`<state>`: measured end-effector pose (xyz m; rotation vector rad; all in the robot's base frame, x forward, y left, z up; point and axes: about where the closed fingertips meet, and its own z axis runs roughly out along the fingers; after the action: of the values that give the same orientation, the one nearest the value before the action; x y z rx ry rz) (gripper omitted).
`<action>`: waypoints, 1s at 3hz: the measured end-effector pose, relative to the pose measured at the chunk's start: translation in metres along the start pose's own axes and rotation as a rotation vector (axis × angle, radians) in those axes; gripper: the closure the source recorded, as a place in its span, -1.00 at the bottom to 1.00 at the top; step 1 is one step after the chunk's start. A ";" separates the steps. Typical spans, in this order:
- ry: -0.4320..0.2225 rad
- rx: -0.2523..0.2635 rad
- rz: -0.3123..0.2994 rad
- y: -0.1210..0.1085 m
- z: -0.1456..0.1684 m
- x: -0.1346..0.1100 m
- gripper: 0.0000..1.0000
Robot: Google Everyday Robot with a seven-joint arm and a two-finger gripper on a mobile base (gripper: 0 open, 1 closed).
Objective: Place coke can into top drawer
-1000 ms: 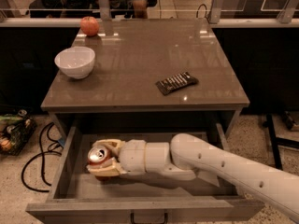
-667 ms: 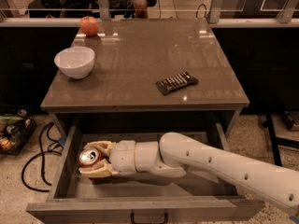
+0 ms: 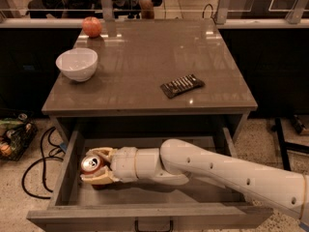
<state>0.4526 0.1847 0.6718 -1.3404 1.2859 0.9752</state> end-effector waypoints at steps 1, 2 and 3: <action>-0.001 -0.003 -0.001 0.001 0.001 -0.001 0.62; -0.002 -0.007 -0.002 0.002 0.003 -0.002 0.01; -0.003 -0.009 -0.002 0.003 0.004 -0.002 -0.43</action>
Offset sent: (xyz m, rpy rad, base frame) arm -0.0007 0.0012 0.0003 0.0005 -0.0002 0.0026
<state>0.4497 0.1890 0.6730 -1.3466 1.2786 0.9826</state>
